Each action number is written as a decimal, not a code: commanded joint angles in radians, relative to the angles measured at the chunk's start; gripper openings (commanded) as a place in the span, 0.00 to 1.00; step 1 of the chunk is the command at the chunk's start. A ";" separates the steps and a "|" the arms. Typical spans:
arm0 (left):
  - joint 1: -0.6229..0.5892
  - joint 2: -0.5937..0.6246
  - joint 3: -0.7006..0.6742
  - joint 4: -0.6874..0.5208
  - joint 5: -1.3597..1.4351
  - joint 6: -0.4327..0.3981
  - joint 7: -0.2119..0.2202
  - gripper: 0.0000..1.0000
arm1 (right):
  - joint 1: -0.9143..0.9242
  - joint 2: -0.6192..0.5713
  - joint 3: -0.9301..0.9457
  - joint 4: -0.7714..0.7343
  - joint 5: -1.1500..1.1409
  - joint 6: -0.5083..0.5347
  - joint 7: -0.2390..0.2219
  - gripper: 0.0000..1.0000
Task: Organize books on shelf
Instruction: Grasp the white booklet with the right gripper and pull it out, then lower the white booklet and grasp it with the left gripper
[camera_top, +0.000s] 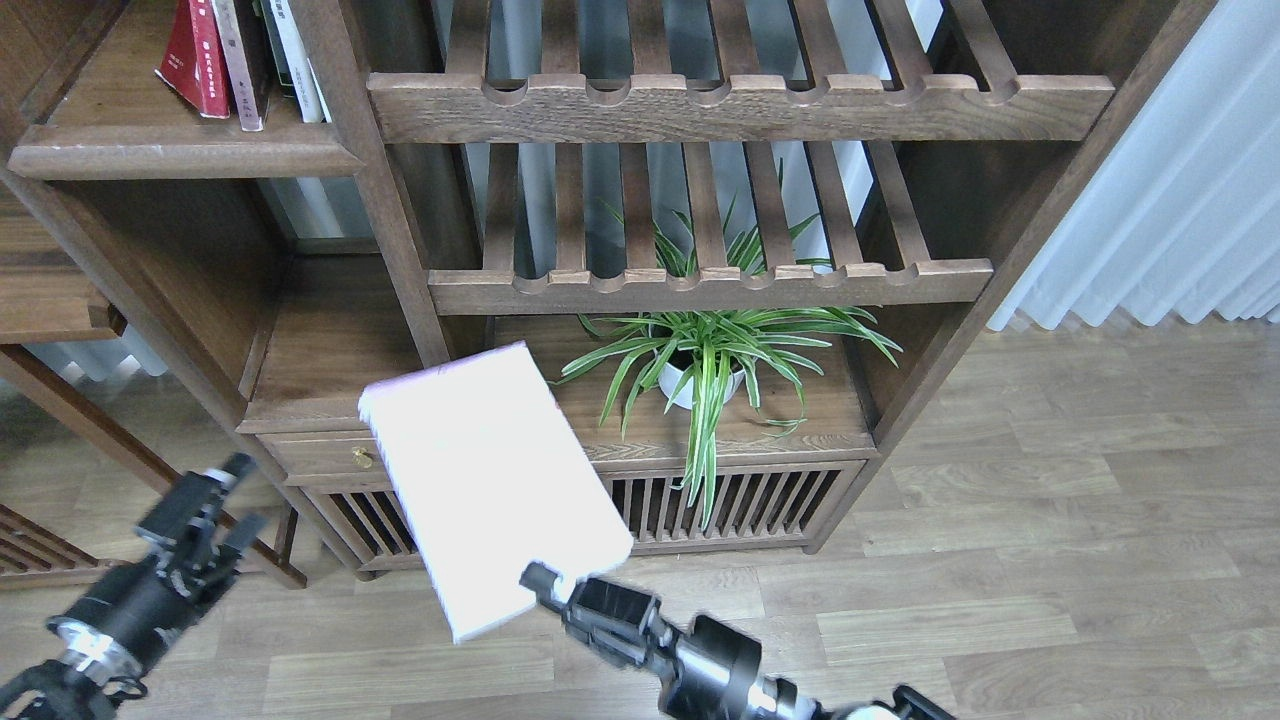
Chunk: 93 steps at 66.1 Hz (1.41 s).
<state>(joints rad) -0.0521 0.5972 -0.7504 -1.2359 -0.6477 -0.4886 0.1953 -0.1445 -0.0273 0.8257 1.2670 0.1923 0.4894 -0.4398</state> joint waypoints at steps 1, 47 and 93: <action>-0.012 0.001 0.071 -0.037 -0.007 0.000 -0.002 0.99 | -0.003 0.018 0.001 -0.031 -0.007 -0.001 -0.008 0.05; -0.040 -0.066 0.167 -0.073 0.025 0.000 -0.010 0.90 | -0.029 0.027 -0.011 -0.097 -0.076 -0.001 -0.016 0.05; -0.034 -0.063 0.244 -0.070 0.023 0.000 -0.013 0.09 | -0.032 0.027 -0.019 -0.095 -0.082 -0.001 -0.013 0.06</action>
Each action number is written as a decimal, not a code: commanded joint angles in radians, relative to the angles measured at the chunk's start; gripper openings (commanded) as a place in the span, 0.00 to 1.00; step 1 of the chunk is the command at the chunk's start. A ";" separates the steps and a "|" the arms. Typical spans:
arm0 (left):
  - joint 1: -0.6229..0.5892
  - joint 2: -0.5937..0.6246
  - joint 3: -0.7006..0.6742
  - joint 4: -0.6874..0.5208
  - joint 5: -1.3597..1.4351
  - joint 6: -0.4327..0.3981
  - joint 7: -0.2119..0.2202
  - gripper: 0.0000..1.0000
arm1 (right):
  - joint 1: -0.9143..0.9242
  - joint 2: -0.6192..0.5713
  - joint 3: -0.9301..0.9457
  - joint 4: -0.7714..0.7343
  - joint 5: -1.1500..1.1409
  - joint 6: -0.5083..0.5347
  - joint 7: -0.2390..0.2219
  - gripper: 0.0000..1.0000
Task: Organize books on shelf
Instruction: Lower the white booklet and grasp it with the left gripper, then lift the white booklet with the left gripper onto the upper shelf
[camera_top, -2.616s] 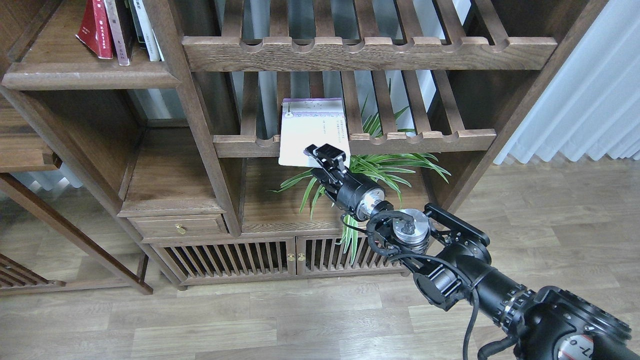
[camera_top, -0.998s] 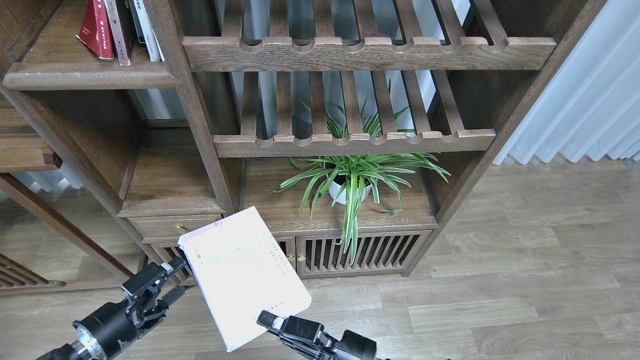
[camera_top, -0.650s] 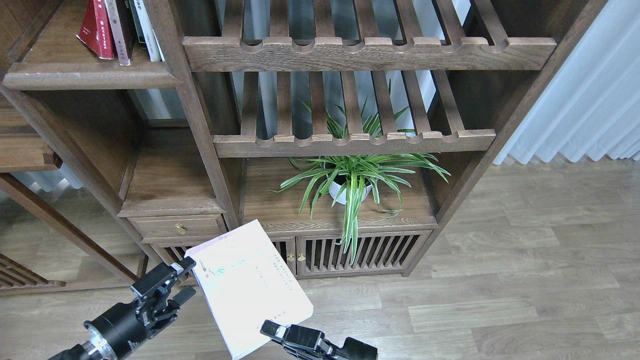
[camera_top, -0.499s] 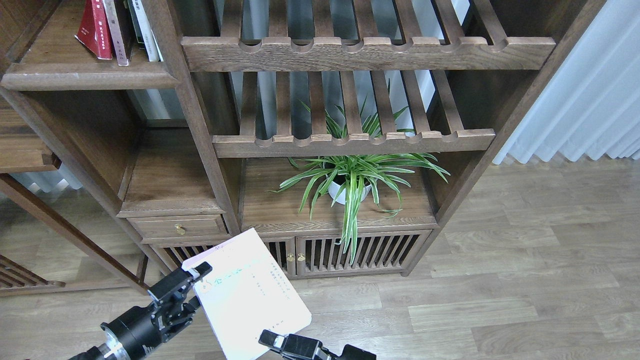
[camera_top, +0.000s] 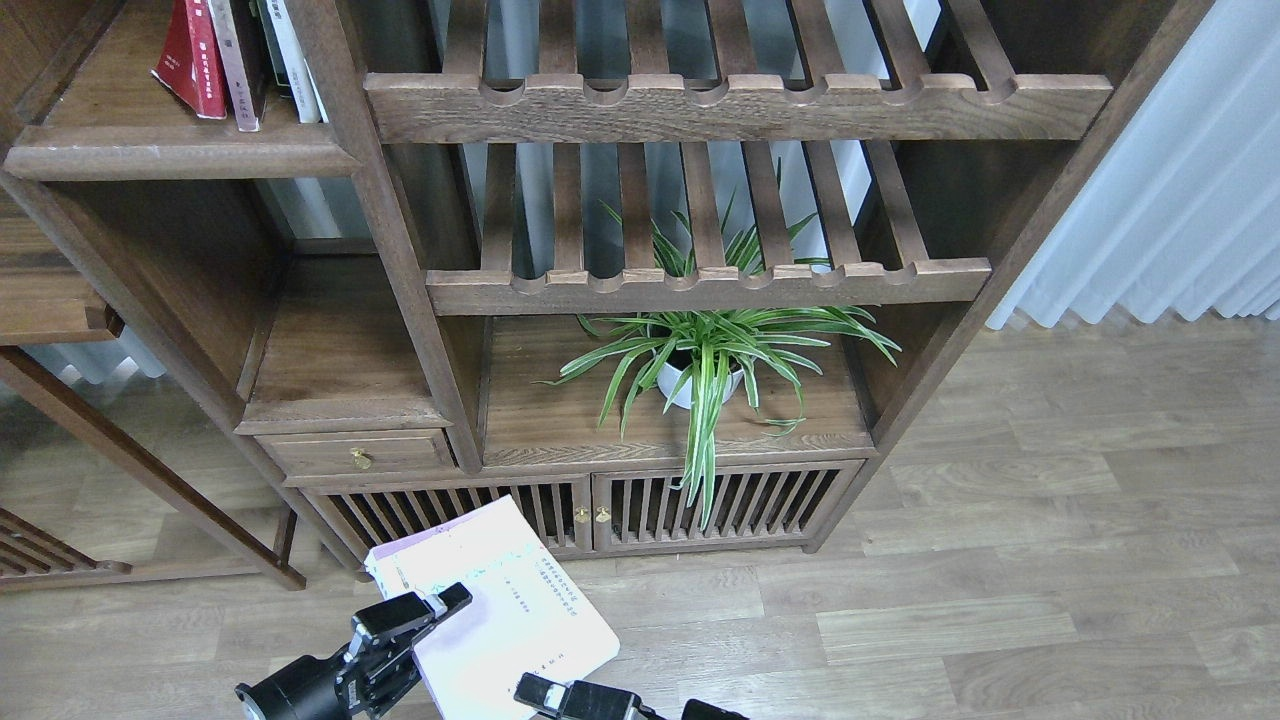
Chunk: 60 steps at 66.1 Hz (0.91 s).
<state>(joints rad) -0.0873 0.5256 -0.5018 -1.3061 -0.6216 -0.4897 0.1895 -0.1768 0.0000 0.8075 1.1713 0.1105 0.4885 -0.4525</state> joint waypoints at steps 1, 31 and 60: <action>0.001 0.011 -0.006 0.001 -0.003 0.001 -0.007 0.09 | 0.000 0.000 -0.001 0.001 0.000 0.000 0.001 0.06; -0.081 0.146 -0.066 0.014 -0.018 0.001 -0.019 0.05 | 0.003 0.000 -0.025 -0.001 -0.106 0.000 0.017 0.98; -0.083 0.531 -0.677 0.013 0.212 0.001 0.022 0.05 | 0.013 0.000 -0.024 -0.030 -0.109 0.000 0.017 0.99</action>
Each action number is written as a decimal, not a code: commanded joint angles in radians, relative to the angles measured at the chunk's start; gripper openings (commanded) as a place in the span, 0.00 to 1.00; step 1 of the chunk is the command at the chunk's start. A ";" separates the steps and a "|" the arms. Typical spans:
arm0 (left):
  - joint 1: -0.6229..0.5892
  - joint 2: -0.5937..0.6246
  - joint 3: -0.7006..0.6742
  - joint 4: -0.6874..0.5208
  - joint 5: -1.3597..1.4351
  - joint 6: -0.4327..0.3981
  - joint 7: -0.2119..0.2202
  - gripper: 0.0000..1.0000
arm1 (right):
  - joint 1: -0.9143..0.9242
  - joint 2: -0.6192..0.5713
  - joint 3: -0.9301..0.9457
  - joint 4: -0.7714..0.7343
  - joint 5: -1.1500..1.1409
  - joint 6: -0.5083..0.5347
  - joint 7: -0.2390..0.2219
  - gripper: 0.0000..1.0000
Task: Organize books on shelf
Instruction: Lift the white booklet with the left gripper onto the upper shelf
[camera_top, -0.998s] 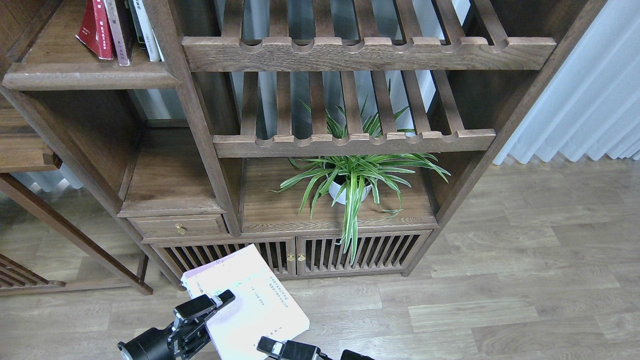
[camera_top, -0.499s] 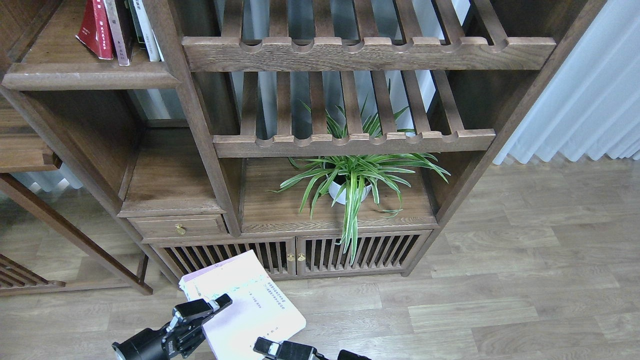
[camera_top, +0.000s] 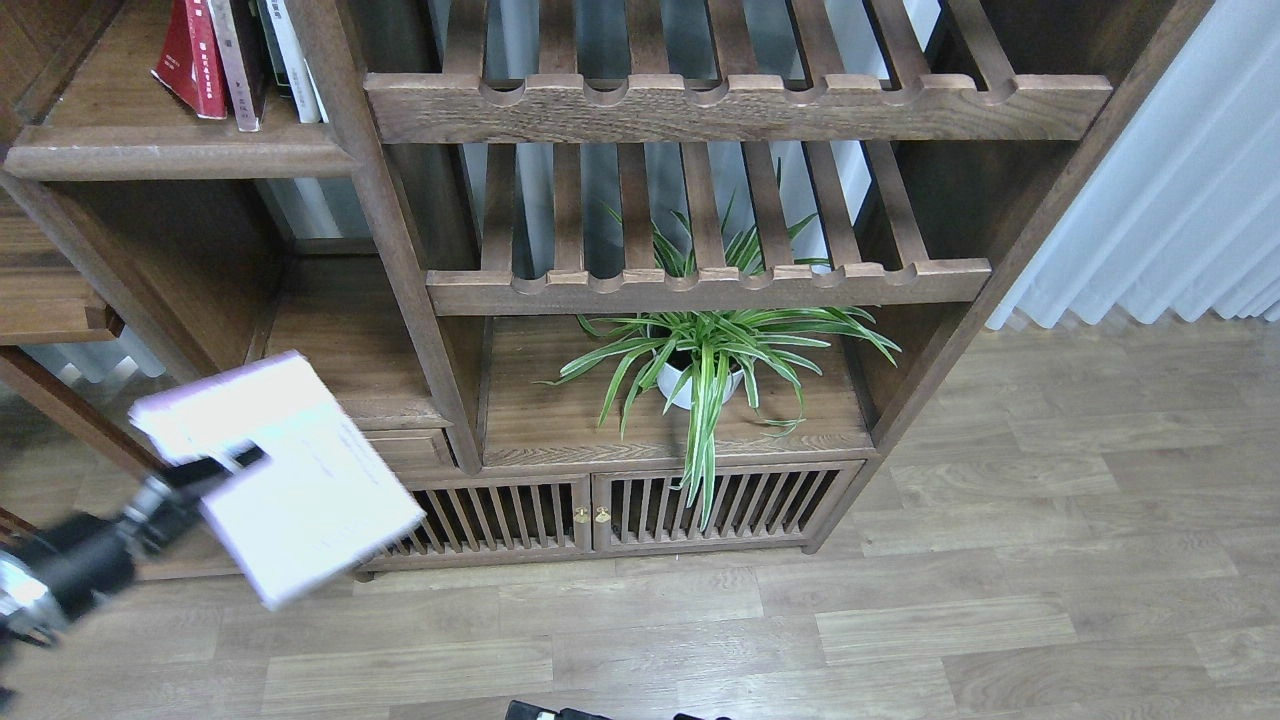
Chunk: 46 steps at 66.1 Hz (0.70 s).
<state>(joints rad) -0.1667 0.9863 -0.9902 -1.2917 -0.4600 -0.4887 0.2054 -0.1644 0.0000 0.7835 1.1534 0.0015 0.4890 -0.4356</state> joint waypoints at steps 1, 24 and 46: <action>-0.005 0.078 -0.218 -0.001 0.052 0.000 0.011 0.04 | 0.000 0.000 0.000 -0.014 0.000 0.000 0.000 0.99; -0.431 0.170 -0.134 0.043 0.156 0.000 0.120 0.03 | 0.000 0.000 0.002 -0.020 0.002 0.000 0.000 0.99; -0.613 0.166 -0.176 0.186 0.428 0.000 0.166 0.03 | 0.000 0.000 0.002 -0.020 0.002 0.000 0.000 0.99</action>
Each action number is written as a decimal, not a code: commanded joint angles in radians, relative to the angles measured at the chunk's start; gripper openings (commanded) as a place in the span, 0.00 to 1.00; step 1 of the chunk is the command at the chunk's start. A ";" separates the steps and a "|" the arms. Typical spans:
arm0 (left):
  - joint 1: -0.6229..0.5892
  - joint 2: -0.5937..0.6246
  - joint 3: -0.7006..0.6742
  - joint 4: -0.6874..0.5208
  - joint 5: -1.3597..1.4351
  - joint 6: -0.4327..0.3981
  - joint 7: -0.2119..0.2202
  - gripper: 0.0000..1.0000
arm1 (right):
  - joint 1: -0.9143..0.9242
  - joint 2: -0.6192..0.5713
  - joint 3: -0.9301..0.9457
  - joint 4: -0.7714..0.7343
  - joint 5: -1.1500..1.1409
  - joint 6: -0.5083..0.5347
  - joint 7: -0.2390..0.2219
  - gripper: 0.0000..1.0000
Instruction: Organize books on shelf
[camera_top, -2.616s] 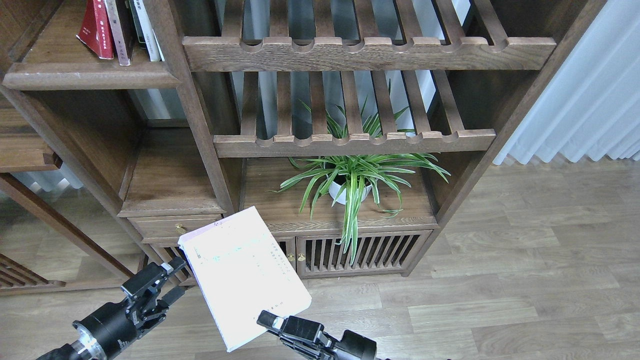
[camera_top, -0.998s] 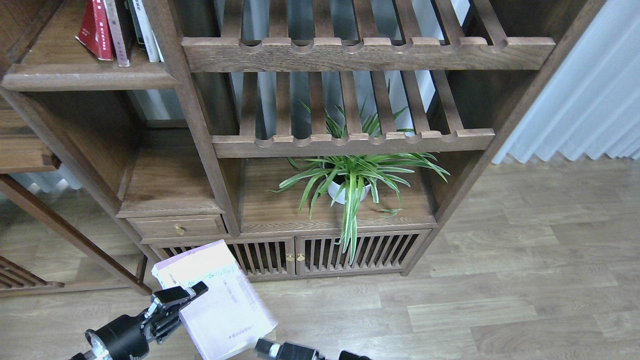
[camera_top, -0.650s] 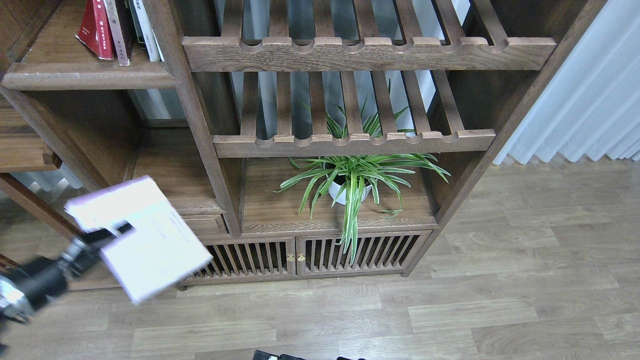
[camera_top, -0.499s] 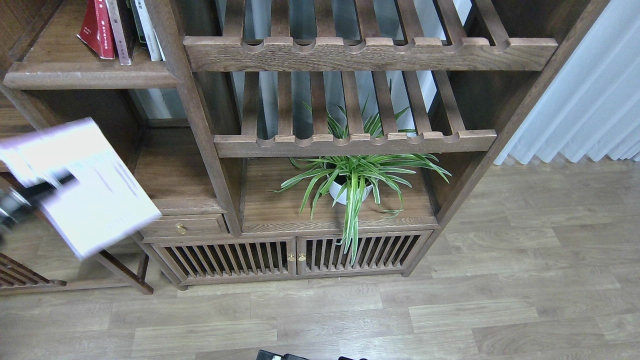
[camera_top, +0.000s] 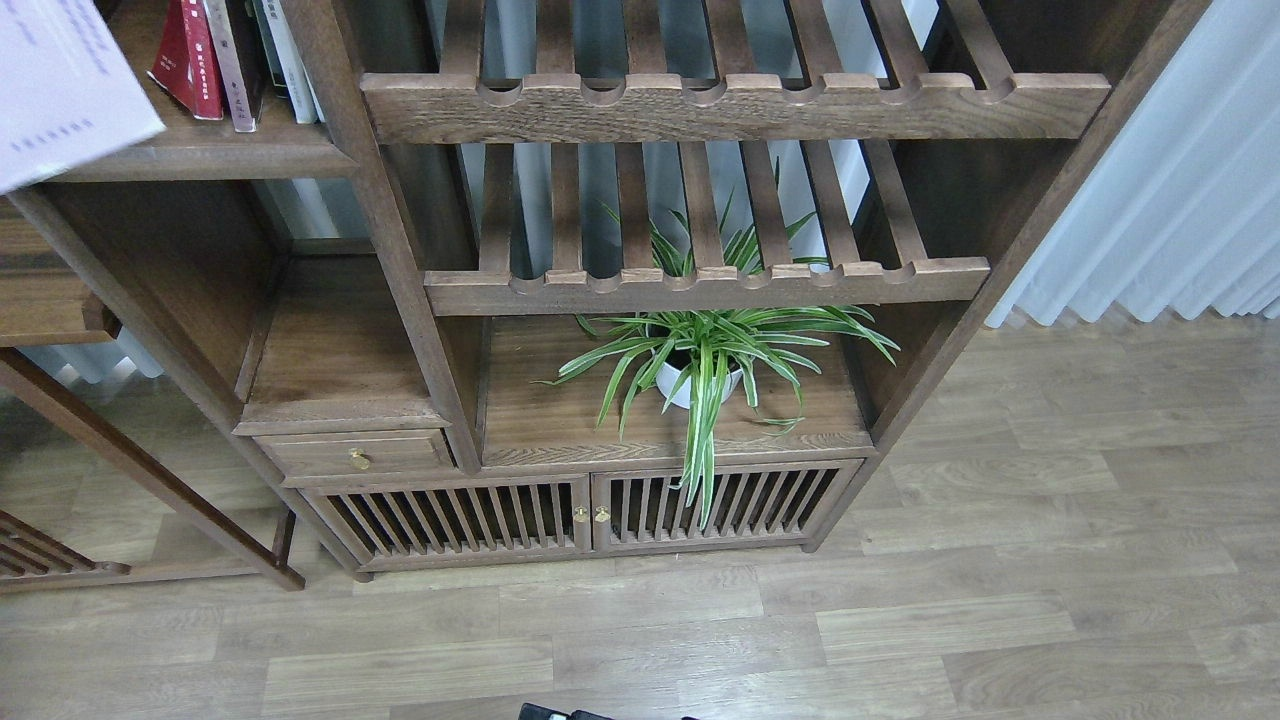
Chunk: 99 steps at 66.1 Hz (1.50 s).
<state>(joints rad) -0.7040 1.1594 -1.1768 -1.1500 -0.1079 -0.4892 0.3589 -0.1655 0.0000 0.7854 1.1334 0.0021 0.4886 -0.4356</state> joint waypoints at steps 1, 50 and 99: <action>-0.089 -0.010 0.014 0.053 0.089 0.000 0.014 0.03 | 0.001 0.000 -0.002 0.000 0.001 0.000 0.000 0.99; -0.348 -0.333 -0.081 0.256 0.444 0.000 0.051 0.01 | 0.024 0.000 0.015 0.005 0.032 0.000 0.001 0.99; -0.391 -0.486 -0.063 0.306 0.677 0.000 -0.159 0.01 | 0.132 0.000 0.218 0.011 0.210 0.000 0.133 0.98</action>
<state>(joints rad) -1.0940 0.6762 -1.2613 -0.8511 0.5151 -0.4886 0.2149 -0.0352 0.0000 0.9669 1.1444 0.2034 0.4886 -0.3292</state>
